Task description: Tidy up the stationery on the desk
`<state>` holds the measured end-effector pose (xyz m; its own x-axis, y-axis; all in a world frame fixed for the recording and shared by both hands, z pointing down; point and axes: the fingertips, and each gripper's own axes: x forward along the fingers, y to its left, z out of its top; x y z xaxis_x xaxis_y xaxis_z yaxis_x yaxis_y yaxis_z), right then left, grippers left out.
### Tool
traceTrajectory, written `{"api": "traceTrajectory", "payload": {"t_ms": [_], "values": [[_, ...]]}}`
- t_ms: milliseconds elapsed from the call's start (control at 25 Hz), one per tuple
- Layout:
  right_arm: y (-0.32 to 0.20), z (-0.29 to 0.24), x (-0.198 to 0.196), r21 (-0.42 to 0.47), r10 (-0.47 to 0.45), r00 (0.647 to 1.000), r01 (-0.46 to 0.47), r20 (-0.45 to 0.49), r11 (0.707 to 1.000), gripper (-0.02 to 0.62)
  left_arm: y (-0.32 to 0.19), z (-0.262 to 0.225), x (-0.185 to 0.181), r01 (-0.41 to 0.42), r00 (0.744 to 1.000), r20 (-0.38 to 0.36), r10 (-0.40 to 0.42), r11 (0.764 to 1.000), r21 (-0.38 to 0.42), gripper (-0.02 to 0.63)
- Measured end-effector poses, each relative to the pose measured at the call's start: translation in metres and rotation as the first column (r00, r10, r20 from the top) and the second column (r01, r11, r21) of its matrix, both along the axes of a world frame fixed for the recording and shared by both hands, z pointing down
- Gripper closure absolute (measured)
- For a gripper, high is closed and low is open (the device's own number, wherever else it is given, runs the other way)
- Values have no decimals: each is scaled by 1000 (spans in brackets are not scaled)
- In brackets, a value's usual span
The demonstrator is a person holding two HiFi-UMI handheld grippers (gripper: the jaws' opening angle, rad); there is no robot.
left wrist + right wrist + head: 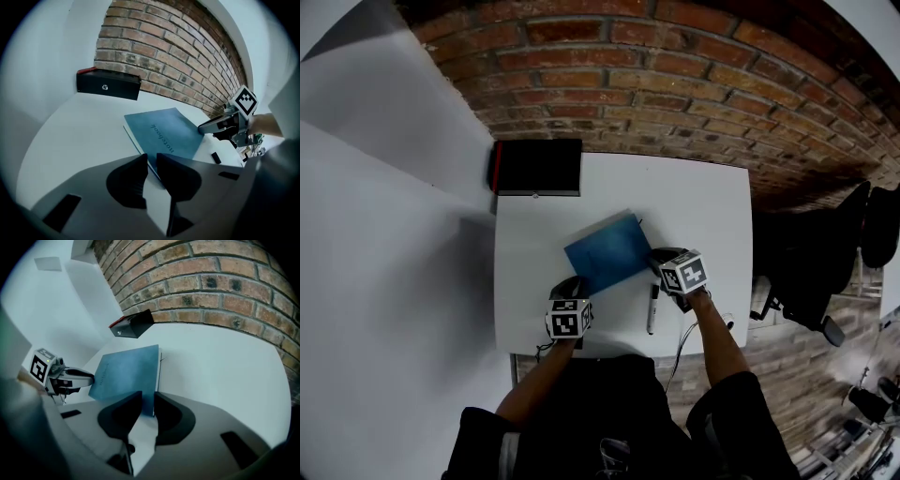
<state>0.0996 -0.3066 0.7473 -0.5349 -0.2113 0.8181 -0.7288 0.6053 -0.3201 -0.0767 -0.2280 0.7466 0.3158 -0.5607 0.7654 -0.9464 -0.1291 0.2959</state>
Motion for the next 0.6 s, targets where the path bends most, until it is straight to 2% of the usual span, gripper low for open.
{"api": "traceTrajectory", "payload": {"t_ms": [320, 600], "values": [[20, -9, -5, -32, 29, 999, -28, 34, 999, 536, -1, -3, -22, -8, 999, -31, 8, 1000, 6, 575], [49, -18, -28, -76, 5, 999, -2, 50, 997, 554, -4, -9, -52, -33, 999, 21, 32, 999, 26, 578]]}}
